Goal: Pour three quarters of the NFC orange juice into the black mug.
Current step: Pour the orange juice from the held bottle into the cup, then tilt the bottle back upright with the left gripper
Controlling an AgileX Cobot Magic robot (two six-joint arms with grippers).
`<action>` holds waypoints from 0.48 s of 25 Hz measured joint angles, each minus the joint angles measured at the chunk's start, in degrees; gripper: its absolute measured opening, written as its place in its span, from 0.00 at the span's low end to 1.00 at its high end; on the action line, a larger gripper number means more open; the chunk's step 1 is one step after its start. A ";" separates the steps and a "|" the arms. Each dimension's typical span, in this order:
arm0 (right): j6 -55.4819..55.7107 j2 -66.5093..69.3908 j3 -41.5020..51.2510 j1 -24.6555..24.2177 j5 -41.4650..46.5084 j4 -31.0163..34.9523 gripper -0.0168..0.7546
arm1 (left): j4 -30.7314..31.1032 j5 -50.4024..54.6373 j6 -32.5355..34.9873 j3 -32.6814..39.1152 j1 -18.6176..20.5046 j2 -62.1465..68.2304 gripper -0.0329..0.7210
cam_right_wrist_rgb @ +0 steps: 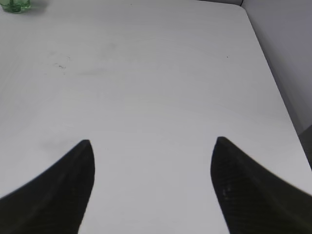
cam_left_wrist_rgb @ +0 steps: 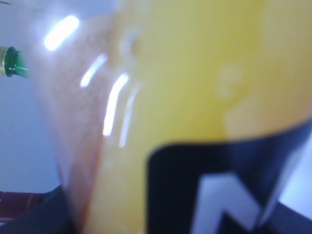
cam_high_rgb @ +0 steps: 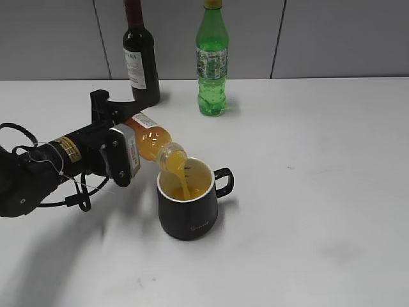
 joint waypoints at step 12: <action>0.00 0.00 0.00 0.00 0.00 0.00 0.75 | -0.11 -0.10 0.17 0.00 0.00 0.00 0.67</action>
